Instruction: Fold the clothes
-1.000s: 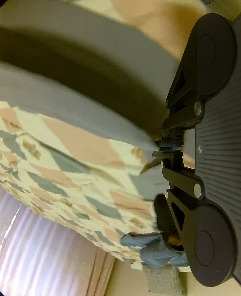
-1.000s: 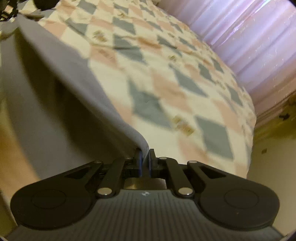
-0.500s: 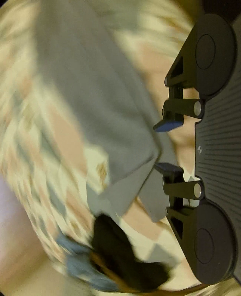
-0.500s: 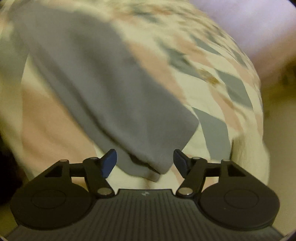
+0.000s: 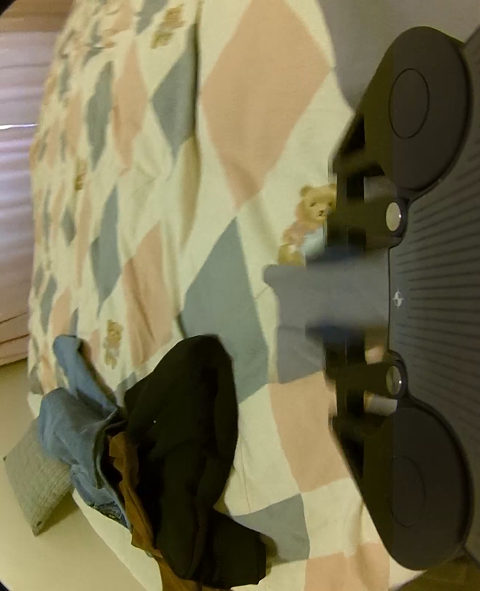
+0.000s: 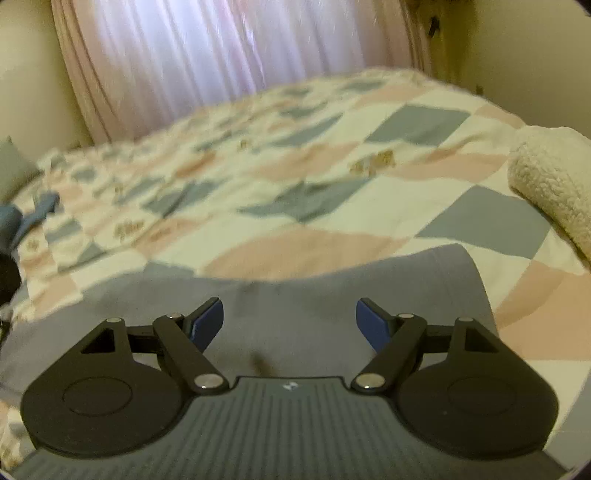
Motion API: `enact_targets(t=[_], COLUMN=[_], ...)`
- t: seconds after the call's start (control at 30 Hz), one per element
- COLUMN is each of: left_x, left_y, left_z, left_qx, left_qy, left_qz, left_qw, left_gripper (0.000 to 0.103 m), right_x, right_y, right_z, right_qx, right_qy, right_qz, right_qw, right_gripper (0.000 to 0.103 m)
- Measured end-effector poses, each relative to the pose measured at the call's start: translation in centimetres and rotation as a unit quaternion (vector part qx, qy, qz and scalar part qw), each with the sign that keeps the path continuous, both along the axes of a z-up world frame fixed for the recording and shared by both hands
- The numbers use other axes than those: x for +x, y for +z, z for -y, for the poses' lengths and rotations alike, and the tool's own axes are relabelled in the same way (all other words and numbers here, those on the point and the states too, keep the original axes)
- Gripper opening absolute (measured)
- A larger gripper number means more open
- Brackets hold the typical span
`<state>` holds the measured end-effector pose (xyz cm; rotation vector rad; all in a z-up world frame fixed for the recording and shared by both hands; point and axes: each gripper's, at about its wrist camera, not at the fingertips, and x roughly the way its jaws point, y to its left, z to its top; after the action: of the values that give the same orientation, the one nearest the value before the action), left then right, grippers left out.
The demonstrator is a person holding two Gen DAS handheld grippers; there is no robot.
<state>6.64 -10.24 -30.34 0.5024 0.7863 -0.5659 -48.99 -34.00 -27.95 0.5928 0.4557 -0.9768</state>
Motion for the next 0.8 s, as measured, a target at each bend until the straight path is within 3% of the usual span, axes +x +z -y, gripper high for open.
enact_targets(t=[0.13,0.27,0.37,0.43,0.47,0.53,0.57,0.63,0.73,0.77,0.8], left_x=[0.7,1.8,3.0,3.6,3.8,4.3,4.4,4.4,4.8,4.9,5.0], left_y=[1.7,2.3,-0.5,-2.2,-3.1,-3.8,-4.1,-4.3,-4.5,-4.5,-4.6], left_z=[-4.6,-13.9,-18.7,-20.3,-21.0,-21.3,-21.2,-20.8,-20.2,-20.2,-20.2], left_qx=[-0.114,-0.242,-0.262,-0.283,-0.293,-0.325,-0.336,-0.341,-0.345,-0.345,-0.345], left_qy=[0.034,0.109,0.145,0.153,0.156,0.152,0.157,0.161,0.165,0.167,0.169], left_qz=[-0.012,-0.052,-0.102,-0.156,-0.183,-0.209,-0.219,-0.229,-0.238,-0.238,-0.238], left_qw=[0.9929,0.9628,0.9485,0.9339,0.9254,0.9098,0.9025,0.8972,0.8928,0.8924,0.8921], left_gripper=[0.001,0.001,0.001,0.003,0.007,0.031,0.035,0.035,0.03,0.009,0.0], right_x=[-1.5,-3.0,-3.8,-3.8,-3.8,-3.6,-3.5,-3.5,-4.0,-4.1,-4.0], right_y=[-1.2,-1.0,-0.7,-0.5,-0.3,0.1,0.3,0.4,0.0,-0.4,-0.7], right_z=[-1.4,-6.5,-12.1,-15.5,-17.2,-19.9,-21.0,-22.4,-22.7,-22.2,-21.4], right_qx=[-0.045,-0.108,-0.129,-0.115,-0.106,-0.104,-0.11,-0.114,-0.092,-0.081,-0.071], right_qy=[-0.018,-0.032,-0.057,-0.073,-0.077,-0.064,-0.063,-0.065,-0.071,-0.071,-0.071], right_qz=[0.053,0.065,0.083,0.102,0.112,0.122,0.117,0.102,0.115,0.122,0.126], right_qw=[0.997,0.991,0.986,0.985,0.985,0.985,0.985,0.986,0.987,0.987,0.987], right_gripper=[0.077,0.077,0.079,0.08,0.083,0.087,0.091,0.092,0.092,0.092,0.092])
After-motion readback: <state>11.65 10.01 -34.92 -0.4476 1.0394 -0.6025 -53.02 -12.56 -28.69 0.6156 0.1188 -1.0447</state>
